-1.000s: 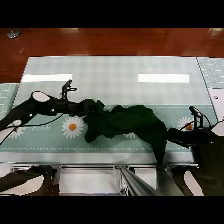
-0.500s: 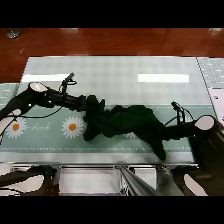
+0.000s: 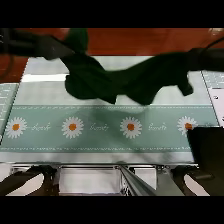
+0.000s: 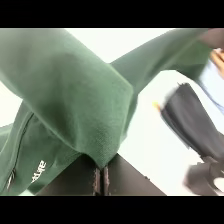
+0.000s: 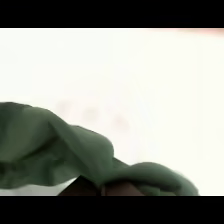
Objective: Fold the shirts.
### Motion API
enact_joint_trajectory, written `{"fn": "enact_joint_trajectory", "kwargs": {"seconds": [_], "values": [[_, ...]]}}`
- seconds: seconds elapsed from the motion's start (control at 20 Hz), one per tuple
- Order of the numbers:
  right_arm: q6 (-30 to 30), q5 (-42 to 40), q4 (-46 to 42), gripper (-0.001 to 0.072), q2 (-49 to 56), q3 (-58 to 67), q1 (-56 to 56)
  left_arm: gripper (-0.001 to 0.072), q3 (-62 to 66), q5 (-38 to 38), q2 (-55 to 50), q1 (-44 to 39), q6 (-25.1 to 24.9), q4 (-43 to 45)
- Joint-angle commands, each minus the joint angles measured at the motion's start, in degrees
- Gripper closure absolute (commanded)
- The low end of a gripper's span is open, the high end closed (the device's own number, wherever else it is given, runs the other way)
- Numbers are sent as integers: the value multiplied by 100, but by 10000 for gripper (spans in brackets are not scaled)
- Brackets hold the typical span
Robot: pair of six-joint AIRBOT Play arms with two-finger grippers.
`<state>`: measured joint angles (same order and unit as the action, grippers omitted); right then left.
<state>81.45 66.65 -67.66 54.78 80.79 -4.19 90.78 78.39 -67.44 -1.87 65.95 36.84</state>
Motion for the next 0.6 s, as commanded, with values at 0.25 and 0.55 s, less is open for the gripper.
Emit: {"fn": "enact_joint_trajectory", "kwargs": {"seconds": [0.25, 0.55], "values": [[105, 1471, -455, 686, -1095, 1919, -9, 689, 1517, 79, 2190, 83, 2208, 4273], [448, 2782, -407, 686, -1659, 1443, -11, 689, 1088, 546, 3261, 76, 2651, 4124]]}}
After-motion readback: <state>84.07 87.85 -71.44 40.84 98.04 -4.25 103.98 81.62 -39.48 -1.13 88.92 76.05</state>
